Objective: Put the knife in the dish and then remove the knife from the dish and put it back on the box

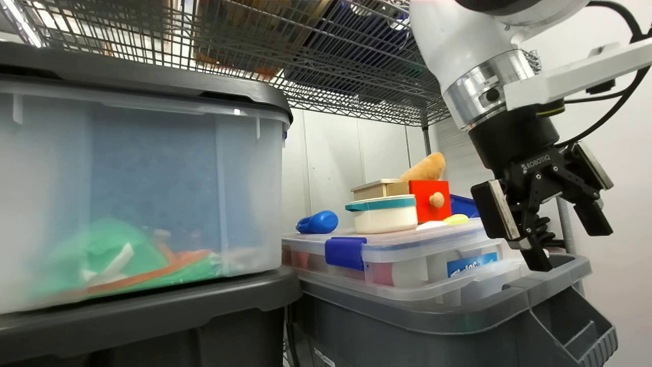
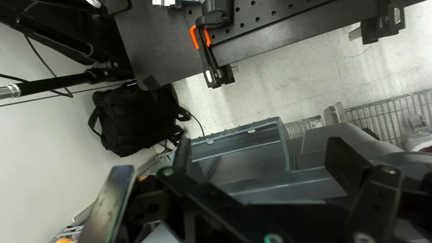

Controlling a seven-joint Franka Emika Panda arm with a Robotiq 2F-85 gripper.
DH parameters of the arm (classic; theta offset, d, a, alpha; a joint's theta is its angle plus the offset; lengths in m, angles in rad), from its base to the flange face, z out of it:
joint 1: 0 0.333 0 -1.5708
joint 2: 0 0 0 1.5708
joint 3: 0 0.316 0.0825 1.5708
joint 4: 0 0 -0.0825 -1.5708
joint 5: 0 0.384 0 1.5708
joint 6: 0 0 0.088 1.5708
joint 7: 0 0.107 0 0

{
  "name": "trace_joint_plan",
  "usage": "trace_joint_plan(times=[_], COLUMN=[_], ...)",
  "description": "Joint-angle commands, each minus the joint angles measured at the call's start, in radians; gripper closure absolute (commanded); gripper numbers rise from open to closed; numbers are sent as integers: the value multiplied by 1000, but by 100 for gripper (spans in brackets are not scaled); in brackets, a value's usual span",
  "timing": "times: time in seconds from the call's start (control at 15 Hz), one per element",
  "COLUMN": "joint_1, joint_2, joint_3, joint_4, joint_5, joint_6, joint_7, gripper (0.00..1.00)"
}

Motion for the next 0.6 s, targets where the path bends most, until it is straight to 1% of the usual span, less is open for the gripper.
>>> trace_joint_plan(times=[0.0, 0.4, 0.53], joint_1=[11, 9, 8], joint_2=[23, 8, 9], joint_3=[-16, -53, -74], joint_4=[16, 43, 55], joint_5=[-53, 1, 19], joint_6=[8, 36, 47], joint_7=[61, 55, 20], gripper=[0, 0, 0])
